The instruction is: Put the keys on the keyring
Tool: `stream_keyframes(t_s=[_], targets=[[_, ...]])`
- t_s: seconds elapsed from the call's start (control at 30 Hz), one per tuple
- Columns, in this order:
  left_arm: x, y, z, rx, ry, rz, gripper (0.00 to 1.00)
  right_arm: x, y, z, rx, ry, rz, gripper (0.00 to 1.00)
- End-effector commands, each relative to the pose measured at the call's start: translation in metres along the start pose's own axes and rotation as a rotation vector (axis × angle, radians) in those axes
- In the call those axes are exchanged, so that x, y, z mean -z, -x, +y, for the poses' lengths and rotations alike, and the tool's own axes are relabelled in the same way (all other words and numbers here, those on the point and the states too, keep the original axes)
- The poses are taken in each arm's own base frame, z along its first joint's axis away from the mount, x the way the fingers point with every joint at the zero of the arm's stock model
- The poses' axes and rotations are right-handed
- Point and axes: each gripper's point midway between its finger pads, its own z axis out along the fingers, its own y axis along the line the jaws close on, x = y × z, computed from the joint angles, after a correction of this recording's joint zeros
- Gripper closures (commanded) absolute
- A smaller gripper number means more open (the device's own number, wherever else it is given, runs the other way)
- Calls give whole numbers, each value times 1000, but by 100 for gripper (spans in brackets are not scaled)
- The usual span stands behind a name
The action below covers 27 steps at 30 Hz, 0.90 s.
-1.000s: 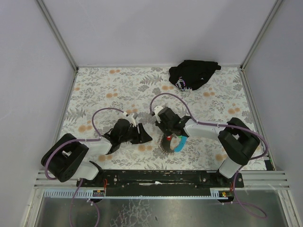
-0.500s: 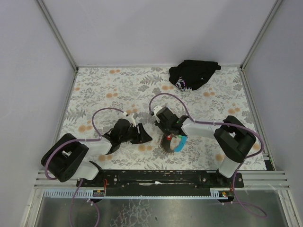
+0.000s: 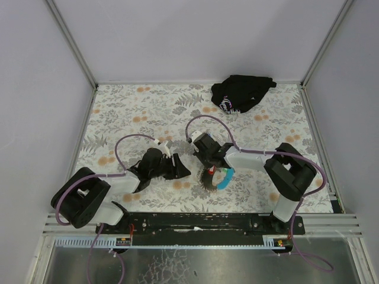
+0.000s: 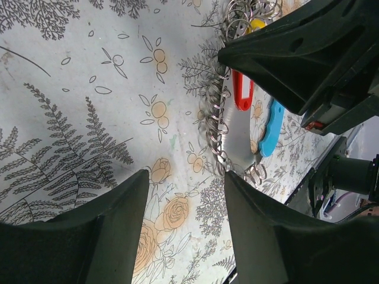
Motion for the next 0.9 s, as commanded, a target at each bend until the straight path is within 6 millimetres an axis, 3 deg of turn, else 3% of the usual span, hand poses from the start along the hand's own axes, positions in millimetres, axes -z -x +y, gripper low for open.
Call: stream_keyframes(t_s=[0.0, 0.47, 0.63, 0.87], targets=[[3, 19, -20, -56, -65, -73, 47, 20, 25, -1, -23, -10, -40, 100], [13, 55, -56, -177, -155, -202, 46, 91, 47, 9, -65, 110, -30, 100], [14, 70, -69, -272, -212, -293, 47, 100, 40, 11, -72, 138, 35, 100], [13, 82, -71, -444, -241, -388, 47, 111, 38, 15, -27, 179, 123, 100]])
